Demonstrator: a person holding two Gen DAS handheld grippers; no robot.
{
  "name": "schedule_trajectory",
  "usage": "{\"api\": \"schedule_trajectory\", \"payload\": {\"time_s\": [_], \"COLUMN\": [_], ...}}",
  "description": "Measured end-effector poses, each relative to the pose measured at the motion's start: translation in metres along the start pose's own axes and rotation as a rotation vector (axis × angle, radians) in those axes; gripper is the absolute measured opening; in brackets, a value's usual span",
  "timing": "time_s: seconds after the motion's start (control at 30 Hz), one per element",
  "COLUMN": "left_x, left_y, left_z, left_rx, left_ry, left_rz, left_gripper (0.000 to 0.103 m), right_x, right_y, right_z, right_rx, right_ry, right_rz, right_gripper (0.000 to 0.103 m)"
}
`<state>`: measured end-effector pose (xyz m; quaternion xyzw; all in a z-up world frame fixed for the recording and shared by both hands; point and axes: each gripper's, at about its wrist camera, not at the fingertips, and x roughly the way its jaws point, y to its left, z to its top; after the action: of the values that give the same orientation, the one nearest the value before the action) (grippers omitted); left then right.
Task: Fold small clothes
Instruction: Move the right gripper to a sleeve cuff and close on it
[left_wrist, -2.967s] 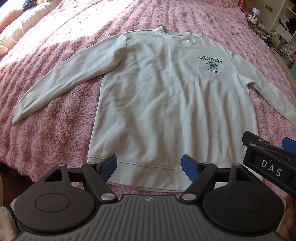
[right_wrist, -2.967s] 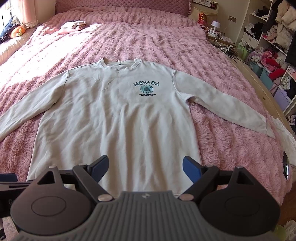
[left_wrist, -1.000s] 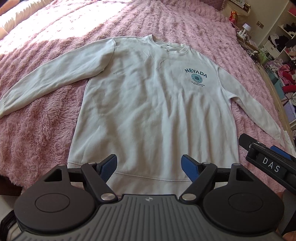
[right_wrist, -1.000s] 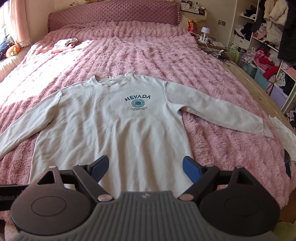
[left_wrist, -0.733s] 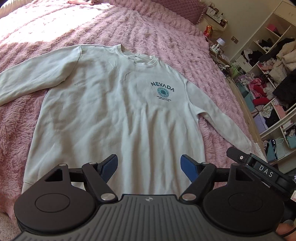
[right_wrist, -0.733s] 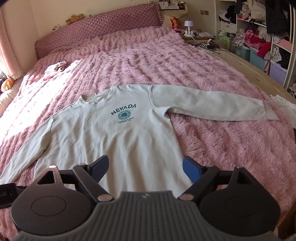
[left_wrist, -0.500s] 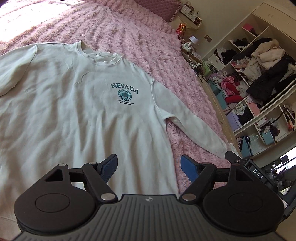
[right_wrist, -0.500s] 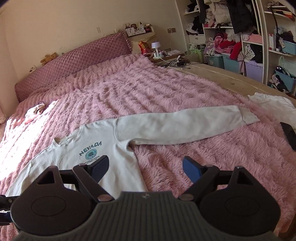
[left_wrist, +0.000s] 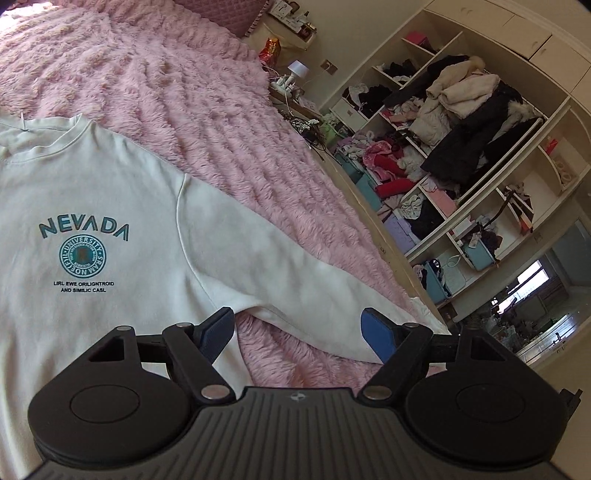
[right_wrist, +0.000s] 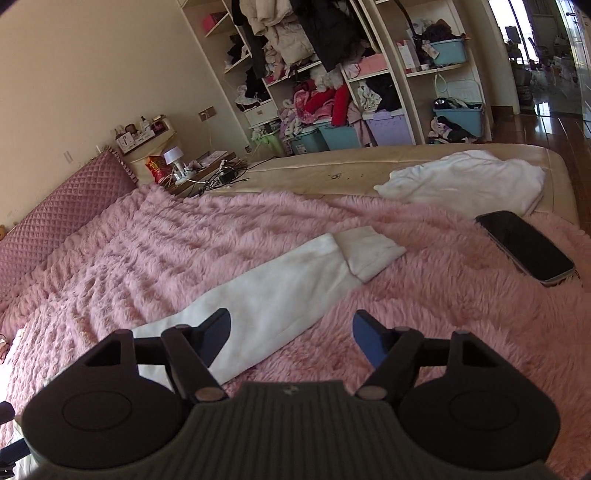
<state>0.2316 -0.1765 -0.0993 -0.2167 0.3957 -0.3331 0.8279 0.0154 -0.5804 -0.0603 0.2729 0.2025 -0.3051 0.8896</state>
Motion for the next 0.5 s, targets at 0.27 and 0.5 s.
{"api": "schedule_trajectory", "payload": {"time_s": [0.27, 0.5], "left_x": [0.075, 0.092], "left_y": [0.026, 0.031], "left_z": [0.005, -0.004], "left_rx": [-0.086, -0.096], "left_ry": [0.079, 0.100], "left_rz": [0.024, 0.045], "left_gripper": [0.092, 0.097], "right_x": [0.079, 0.107], "right_y": [-0.049, -0.055], "right_z": [0.017, 0.022], "right_rx": [0.193, 0.216], "right_ry": [0.051, 0.030], "right_rz": [-0.037, 0.013], "right_gripper": [0.064, 0.064]}}
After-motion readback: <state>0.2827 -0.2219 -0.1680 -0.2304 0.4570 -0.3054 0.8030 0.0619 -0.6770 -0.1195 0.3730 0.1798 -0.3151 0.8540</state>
